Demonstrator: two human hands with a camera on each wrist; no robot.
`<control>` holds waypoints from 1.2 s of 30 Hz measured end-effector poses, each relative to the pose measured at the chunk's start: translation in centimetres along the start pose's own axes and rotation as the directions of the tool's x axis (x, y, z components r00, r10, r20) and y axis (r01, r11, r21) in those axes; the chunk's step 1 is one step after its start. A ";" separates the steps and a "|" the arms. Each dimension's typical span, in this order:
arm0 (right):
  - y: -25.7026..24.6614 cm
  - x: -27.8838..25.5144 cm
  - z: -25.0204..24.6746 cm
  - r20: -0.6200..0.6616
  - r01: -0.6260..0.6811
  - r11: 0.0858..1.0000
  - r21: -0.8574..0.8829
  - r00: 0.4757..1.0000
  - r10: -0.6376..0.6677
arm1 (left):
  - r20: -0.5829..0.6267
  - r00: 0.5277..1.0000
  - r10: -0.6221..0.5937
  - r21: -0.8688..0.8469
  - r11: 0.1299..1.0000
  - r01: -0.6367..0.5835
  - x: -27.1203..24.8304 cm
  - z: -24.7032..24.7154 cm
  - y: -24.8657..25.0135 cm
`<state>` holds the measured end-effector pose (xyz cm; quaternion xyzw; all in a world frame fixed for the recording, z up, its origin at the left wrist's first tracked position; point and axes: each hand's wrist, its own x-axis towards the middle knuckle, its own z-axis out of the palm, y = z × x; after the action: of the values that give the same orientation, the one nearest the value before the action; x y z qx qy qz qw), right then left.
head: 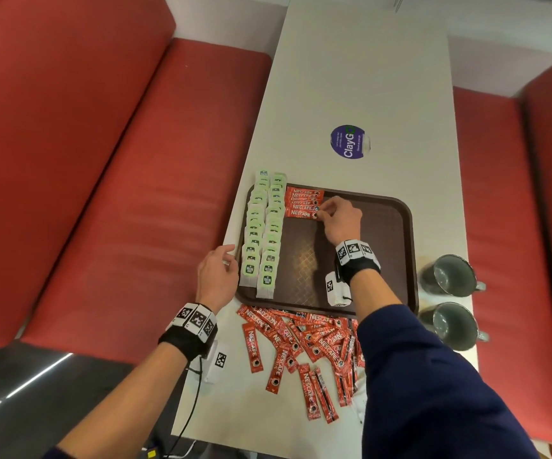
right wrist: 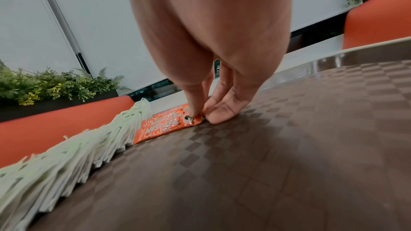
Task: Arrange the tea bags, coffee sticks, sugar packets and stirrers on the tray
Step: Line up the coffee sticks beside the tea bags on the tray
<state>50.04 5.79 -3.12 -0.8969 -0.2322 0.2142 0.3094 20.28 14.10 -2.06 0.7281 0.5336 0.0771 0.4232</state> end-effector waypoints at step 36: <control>-3.3 -14.0 -4.4 0.048 0.022 1.000 -0.011 0.999 -0.021 | 0.094 0.966 0.243 0.003 0.970 -0.244 -7.7 -1.9 -1.5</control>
<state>40.21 -1.64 5.54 -0.8907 -0.2503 0.2309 0.3011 14.91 8.75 0.71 0.7940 0.4205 0.0908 0.4296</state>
